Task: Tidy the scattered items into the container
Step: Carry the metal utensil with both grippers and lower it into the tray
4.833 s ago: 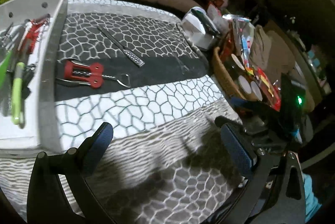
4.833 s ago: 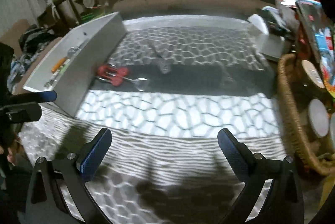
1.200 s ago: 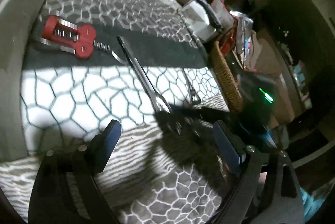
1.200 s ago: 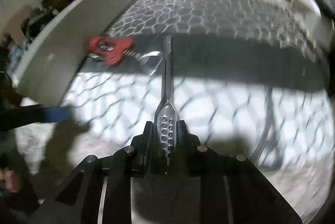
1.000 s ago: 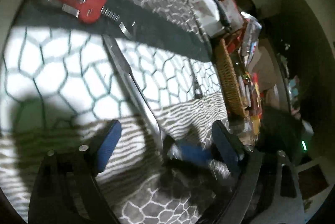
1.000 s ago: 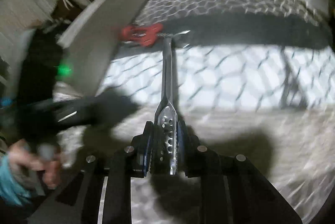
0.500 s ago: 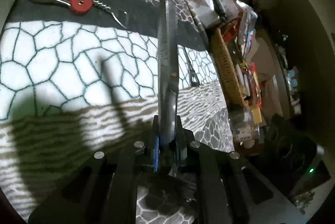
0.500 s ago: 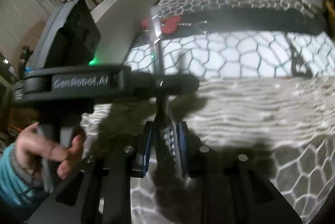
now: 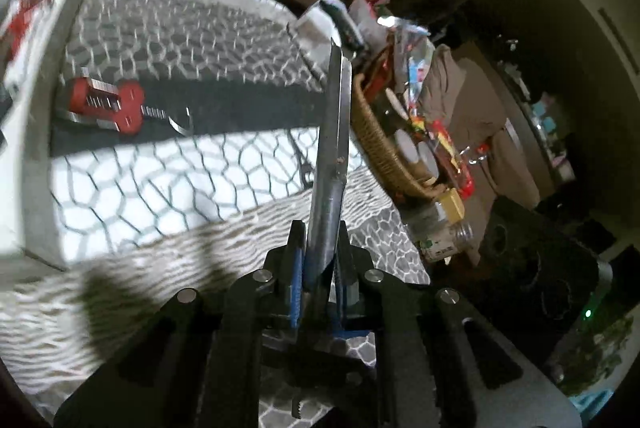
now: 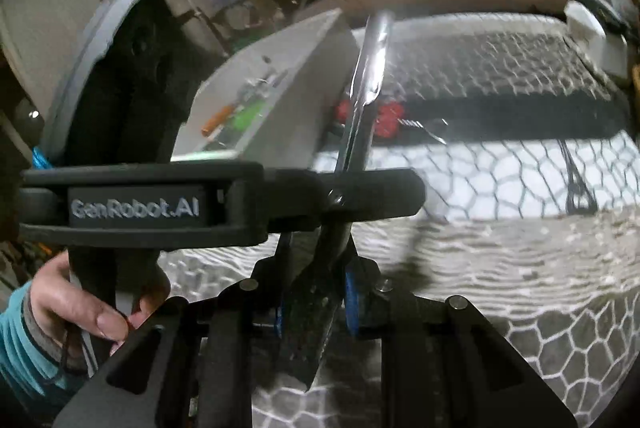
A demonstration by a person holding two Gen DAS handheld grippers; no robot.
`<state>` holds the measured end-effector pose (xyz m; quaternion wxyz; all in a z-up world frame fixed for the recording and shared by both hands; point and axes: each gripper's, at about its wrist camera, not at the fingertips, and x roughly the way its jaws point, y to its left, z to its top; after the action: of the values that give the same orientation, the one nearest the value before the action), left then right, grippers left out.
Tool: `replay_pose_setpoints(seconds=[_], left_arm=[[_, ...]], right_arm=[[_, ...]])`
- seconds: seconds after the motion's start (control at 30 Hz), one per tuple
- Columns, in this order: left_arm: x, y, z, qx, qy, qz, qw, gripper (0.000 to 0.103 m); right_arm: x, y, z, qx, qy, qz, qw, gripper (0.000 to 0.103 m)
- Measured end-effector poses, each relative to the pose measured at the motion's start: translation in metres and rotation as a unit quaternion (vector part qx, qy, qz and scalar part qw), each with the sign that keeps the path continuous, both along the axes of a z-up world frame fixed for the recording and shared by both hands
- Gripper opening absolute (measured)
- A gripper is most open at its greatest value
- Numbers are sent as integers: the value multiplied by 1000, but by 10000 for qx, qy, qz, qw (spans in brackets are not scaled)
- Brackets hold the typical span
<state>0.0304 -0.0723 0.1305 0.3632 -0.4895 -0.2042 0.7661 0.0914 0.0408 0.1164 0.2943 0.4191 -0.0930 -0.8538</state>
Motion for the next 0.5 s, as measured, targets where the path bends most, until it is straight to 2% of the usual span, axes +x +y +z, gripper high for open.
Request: replay_pose_setpoints(seconds=[0.2, 0.33, 0.5], left_arm=[[-27, -54, 47, 36, 22, 346, 9994, 11], [-59, -104, 68, -439, 31, 630, 9970, 11], [-101, -157, 65, -888, -140, 889, 9920, 11]], right_arm=[[-37, -40, 55, -3, 24, 637, 9980, 22], [-71, -94, 75, 209, 19, 1068, 9941, 22], [-117, -159, 77, 16, -194, 1285, 9915, 22]])
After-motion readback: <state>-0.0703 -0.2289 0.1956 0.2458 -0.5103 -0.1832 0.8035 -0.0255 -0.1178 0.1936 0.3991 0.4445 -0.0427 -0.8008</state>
